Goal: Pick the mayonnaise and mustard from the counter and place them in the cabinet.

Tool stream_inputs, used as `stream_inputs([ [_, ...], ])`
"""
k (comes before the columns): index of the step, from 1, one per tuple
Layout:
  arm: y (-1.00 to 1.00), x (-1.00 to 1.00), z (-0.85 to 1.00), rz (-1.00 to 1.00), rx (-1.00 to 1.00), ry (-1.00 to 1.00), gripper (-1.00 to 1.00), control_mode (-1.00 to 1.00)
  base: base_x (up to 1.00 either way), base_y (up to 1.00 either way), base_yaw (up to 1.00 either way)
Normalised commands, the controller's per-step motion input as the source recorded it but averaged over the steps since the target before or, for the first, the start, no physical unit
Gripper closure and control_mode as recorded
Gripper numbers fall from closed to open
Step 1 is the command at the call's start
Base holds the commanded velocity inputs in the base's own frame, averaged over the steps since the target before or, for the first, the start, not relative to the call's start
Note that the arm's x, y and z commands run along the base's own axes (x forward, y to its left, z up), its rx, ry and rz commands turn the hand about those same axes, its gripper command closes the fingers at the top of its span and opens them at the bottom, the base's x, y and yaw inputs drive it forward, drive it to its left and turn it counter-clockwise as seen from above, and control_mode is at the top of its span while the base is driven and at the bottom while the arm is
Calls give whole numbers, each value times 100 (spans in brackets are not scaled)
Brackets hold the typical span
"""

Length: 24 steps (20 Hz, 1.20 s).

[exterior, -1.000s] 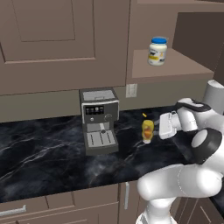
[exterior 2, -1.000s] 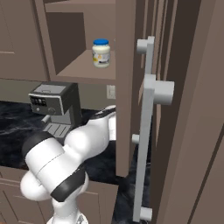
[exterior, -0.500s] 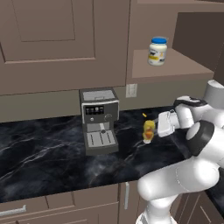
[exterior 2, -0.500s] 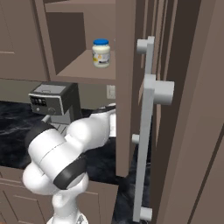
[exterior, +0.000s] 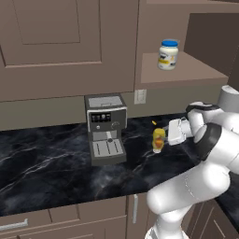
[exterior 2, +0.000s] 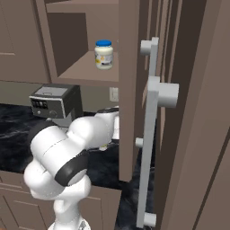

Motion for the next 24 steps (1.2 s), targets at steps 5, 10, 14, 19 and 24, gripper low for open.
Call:
stream_inputs([
  [5, 0, 2, 0, 0, 4, 0, -100, -100, 0, 0, 0],
  [10, 0, 13, -6, 0, 1, 0, -100, -100, 0, 0, 0],
  [14, 0, 13, -10, 0, 0, 0, 100, -100, 0, 0, 0],
  [19, 0, 0, -4, 0, 0, 0, 100, -100, 0, 0, 0],
  [24, 0, -1, 1, 0, 0, 0, 100, -100, 0, 0, 0],
])
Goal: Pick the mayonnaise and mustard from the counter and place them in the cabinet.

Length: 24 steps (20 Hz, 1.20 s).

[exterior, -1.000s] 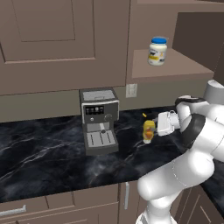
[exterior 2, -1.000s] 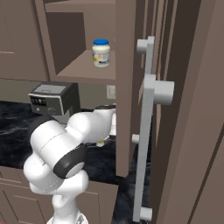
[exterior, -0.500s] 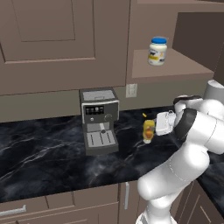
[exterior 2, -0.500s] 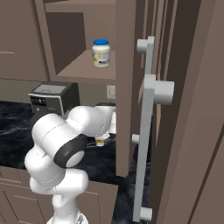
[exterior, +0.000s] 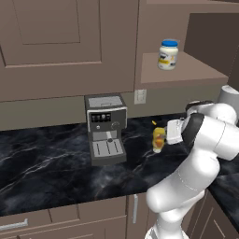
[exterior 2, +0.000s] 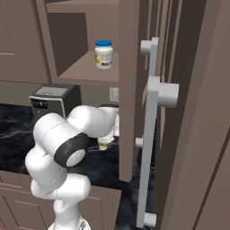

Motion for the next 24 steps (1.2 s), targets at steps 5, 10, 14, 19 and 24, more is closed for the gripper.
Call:
stream_inputs([
  [5, 3, -7, 40, 0, 2, -4, 100, -100, 0, 0, 0],
  [10, 13, -6, 64, 0, 0, -7, 100, -100, 0, 0, 0],
  [14, 19, -6, 44, 0, 0, -4, 100, -100, 0, 0, 0],
  [19, 23, -32, 9, 0, 0, 0, 100, -100, 0, 0, 0],
  [24, 11, -61, 18, -7, 0, -4, 100, -100, 0, 0, 0],
])
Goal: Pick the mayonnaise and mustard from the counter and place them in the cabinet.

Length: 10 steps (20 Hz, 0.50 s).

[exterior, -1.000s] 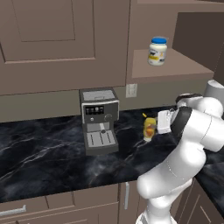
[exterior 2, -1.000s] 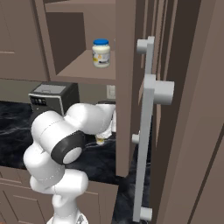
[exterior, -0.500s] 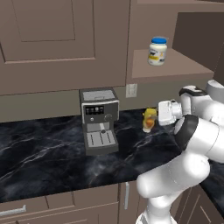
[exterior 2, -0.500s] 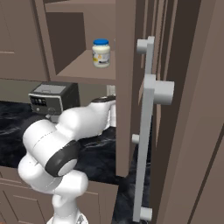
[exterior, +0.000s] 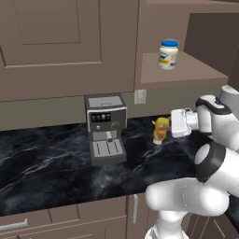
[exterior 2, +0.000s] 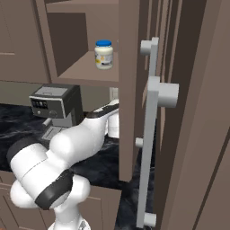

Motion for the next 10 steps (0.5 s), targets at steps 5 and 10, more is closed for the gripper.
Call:
stream_inputs([
  [5, 0, -64, 39, -16, 0, -10, 100, -100, 0, 0, 0],
  [10, 9, -63, 38, -23, 0, -13, 100, -100, 0, 0, 0],
])
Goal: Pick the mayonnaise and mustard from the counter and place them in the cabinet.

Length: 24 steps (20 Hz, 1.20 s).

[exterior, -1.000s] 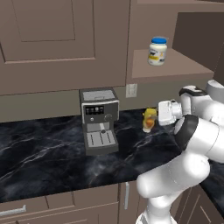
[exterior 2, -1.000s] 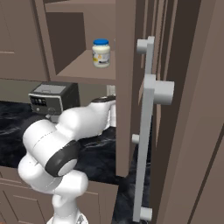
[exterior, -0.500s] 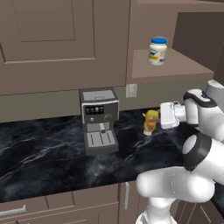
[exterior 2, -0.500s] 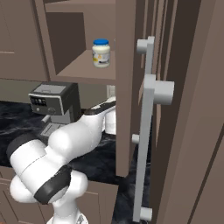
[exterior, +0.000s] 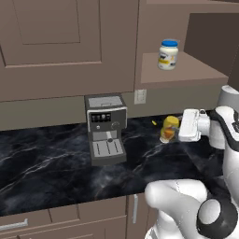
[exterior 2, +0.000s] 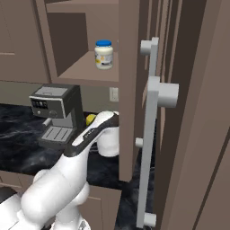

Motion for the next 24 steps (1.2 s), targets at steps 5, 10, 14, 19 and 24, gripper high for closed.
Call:
stream_inputs([
  [5, 20, -56, 17, -28, 0, -9, 100, -100, 0, 0, 0],
  [10, 23, -25, 13, -29, 0, -2, 100, -100, 0, 0, 0],
  [14, 16, -8, 25, -25, 4, 0, 100, -100, 0, 0, 0],
  [19, 7, -14, 28, -24, 8, 0, 100, -100, 0, 0, 0],
  [24, 0, -8, 24, -21, 7, 5, 100, -100, 0, 0, 0],
])
